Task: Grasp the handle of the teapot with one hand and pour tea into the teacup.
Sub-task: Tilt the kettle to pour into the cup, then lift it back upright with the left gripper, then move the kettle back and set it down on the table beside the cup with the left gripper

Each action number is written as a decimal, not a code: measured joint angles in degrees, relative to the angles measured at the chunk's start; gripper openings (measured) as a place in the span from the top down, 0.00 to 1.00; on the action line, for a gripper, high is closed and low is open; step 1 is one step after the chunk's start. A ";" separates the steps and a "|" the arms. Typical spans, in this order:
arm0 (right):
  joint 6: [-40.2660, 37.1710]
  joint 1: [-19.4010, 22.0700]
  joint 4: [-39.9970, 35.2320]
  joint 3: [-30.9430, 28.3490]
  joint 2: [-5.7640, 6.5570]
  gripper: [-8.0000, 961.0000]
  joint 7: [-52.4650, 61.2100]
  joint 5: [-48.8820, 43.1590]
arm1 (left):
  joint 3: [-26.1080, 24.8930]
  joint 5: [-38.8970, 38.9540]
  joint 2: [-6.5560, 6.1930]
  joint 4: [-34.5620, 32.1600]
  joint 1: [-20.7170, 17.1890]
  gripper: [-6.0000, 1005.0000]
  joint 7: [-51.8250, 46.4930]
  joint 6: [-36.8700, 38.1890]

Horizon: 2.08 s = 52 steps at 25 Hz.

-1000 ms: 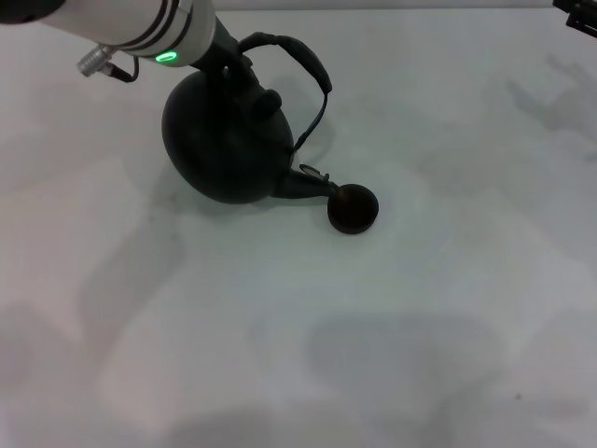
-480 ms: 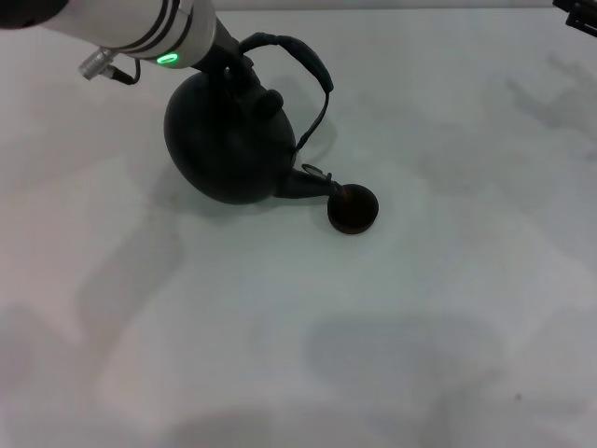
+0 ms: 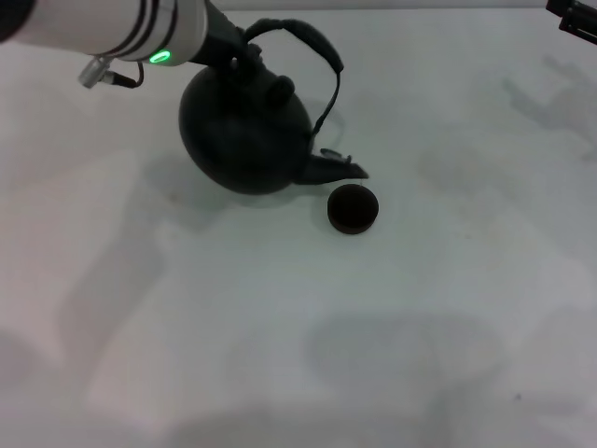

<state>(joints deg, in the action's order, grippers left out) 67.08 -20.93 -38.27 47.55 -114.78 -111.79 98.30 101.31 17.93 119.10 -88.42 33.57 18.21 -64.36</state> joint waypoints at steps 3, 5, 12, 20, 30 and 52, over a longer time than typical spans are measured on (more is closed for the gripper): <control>-0.23 -0.26 0.08 0.01 0.00 0.09 0.21 -0.29 | -3.27 4.89 -0.14 -1.39 -2.82 0.85 2.38 2.65; -0.27 -0.54 0.27 0.00 0.00 0.09 0.34 -0.42 | -6.21 8.69 -0.16 -2.93 -5.18 0.85 5.08 3.74; -0.13 -0.69 0.32 0.39 0.10 0.09 1.21 -0.50 | -16.52 32.03 -0.19 -4.53 -16.03 0.85 26.67 8.11; 1.81 0.10 -0.15 0.61 0.46 0.09 4.14 -0.72 | -22.37 66.30 -0.15 9.78 -23.66 0.85 62.14 9.41; 2.91 1.41 0.41 0.62 0.42 0.09 4.32 -1.41 | -26.25 85.52 -0.09 28.65 -23.83 0.85 86.20 10.99; 3.36 1.07 2.71 0.71 0.35 0.09 2.73 -3.02 | -26.38 100.85 -0.16 47.99 -20.37 0.85 102.70 10.22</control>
<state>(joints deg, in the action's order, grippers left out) 70.44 -19.86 -35.56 48.25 -114.43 -109.05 95.28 74.93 118.78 118.95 -40.43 13.20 120.91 -54.15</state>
